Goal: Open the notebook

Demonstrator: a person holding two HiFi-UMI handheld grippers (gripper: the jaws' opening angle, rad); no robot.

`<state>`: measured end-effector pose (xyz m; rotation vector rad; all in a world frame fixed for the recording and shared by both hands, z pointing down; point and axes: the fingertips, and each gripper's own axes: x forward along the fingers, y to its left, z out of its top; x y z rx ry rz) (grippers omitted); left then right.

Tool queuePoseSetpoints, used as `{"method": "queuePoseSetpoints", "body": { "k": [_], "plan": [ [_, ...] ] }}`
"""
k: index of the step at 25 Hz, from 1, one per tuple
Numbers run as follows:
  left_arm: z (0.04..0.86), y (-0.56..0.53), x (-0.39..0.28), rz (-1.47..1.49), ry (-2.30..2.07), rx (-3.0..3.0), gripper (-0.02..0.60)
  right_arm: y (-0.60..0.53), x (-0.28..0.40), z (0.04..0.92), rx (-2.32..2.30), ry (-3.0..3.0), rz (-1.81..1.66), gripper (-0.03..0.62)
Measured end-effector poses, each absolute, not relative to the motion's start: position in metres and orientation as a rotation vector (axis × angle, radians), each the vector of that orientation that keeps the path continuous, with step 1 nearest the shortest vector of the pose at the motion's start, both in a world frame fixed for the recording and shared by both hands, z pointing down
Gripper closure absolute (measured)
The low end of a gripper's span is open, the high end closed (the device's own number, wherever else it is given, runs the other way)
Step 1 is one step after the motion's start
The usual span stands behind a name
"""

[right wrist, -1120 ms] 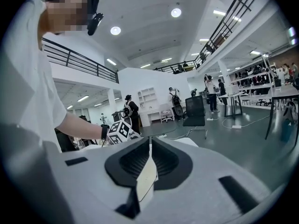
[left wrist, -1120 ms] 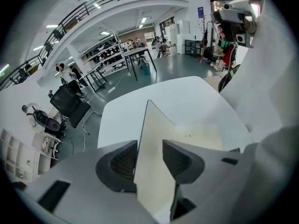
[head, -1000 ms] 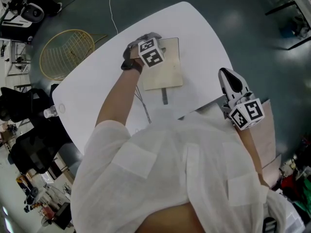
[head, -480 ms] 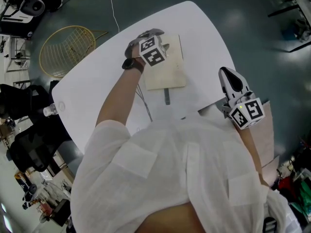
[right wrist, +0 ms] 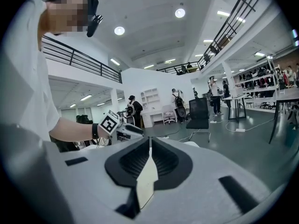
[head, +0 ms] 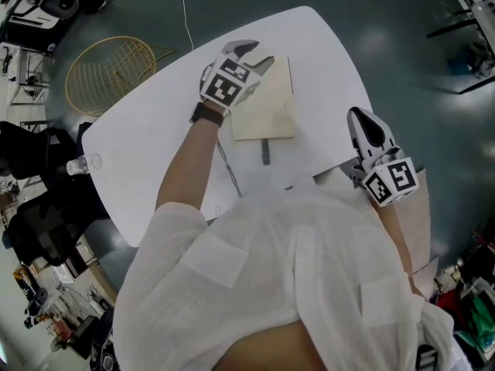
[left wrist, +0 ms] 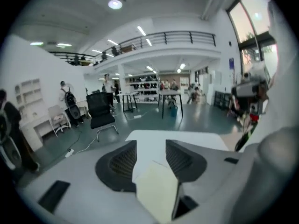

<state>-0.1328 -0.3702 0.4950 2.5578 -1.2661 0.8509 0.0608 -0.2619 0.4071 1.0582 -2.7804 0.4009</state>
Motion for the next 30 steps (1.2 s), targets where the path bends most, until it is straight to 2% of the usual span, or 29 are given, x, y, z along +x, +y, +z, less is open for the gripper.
{"method": "queuePoseSetpoints", "body": {
  "k": [4, 12, 17, 30],
  "plan": [
    [0.436, -0.348, -0.145, 0.393, -1.413, 2.537, 0.437, -0.260, 0.065, 0.399, 1.066, -2.801, 0.376, 0.576],
    [0.353, -0.281, -0.180, -0.165, -1.667, 2.511, 0.507, -0.245, 0.064, 0.390, 1.062, -2.846, 0.371, 0.582],
    [0.323, -0.234, -0.195, -0.214, -1.847, 2.470, 0.543, -0.234, 0.060, 0.385, 1.056, -2.857, 0.328, 0.589],
    [0.302, -0.175, -0.215, -0.239, -1.944, 2.452, 0.546, -0.230, 0.066, 0.381, 1.138, -2.781, 0.155, 0.592]
  ]
}}
